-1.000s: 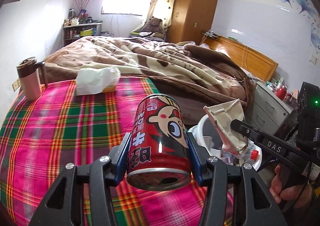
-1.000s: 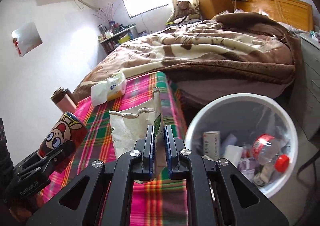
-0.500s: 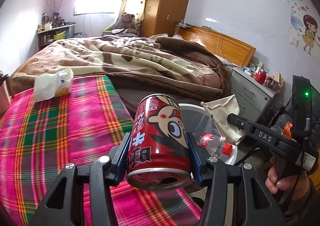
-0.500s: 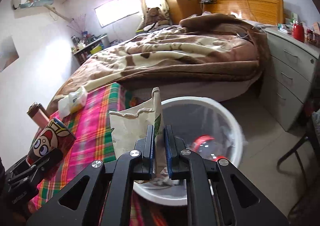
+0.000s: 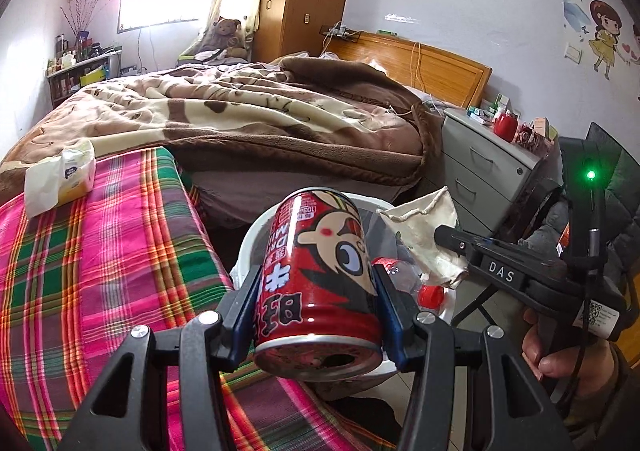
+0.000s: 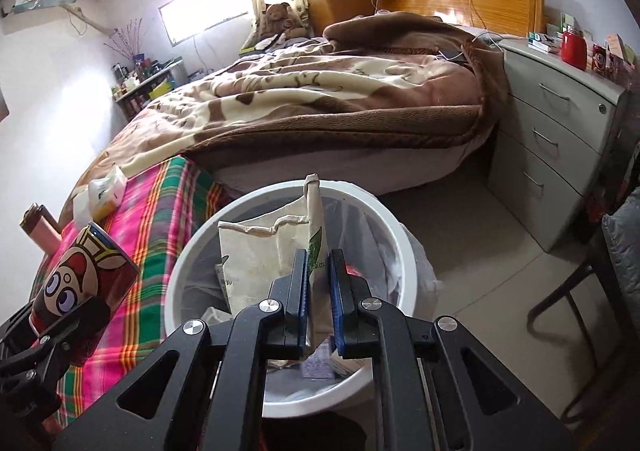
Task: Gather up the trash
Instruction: 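Open both tools to drop the can and paper bag into the bin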
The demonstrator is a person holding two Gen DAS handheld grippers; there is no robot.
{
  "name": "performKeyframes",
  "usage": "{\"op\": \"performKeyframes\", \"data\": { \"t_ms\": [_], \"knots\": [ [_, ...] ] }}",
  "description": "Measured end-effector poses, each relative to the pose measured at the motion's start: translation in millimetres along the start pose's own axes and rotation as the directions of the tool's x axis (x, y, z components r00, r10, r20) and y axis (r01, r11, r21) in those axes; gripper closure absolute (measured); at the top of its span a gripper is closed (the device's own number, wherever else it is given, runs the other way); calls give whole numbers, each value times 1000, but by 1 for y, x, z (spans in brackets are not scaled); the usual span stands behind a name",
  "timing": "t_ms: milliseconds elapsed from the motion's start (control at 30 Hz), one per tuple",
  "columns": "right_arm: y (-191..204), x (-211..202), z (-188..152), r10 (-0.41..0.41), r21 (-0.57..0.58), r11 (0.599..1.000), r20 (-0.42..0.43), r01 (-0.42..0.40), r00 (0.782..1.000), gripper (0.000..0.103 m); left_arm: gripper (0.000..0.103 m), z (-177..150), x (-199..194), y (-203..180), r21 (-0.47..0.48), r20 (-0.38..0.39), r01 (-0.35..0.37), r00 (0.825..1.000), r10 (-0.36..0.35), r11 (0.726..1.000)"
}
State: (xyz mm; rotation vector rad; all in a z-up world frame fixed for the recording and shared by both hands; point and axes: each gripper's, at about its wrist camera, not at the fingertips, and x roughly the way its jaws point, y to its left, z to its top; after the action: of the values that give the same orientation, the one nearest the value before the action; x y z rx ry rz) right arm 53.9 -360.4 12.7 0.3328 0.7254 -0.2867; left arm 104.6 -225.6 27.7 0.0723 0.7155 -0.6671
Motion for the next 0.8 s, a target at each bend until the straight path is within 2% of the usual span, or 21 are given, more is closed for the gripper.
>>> {"op": "performKeyframes", "data": {
  "t_ms": [367,433,467,567,633,700,800],
  "knots": [
    [-8,19,4,5,-22,1000,-47,-6,999,92,48,-1,27,-12,-16,-55,25,998,-26,1000],
    [-9,19,5,9,-16,1000,-43,-10,999,91,43,0,25,-12,-11,-45,22,999,-23,1000],
    [-10,19,5,16,-13,1000,-45,-16,999,90,38,0,23,-12,-12,-40,22,999,-22,1000],
    [-9,19,5,14,-18,1000,-54,-15,998,80,33,1,19,-12,-16,-27,18,999,-18,1000],
    [-9,16,4,18,-17,1000,-45,-19,999,62,33,1,17,-10,-14,-28,16,999,-16,1000],
    [-9,14,4,30,-9,999,-39,-31,999,58,31,0,13,-8,-19,-26,10,1000,-11,1000],
    [-6,10,4,34,-7,999,-29,-35,999,58,30,0,7,-6,-23,-16,8,1000,-8,1000]
  ]
}}
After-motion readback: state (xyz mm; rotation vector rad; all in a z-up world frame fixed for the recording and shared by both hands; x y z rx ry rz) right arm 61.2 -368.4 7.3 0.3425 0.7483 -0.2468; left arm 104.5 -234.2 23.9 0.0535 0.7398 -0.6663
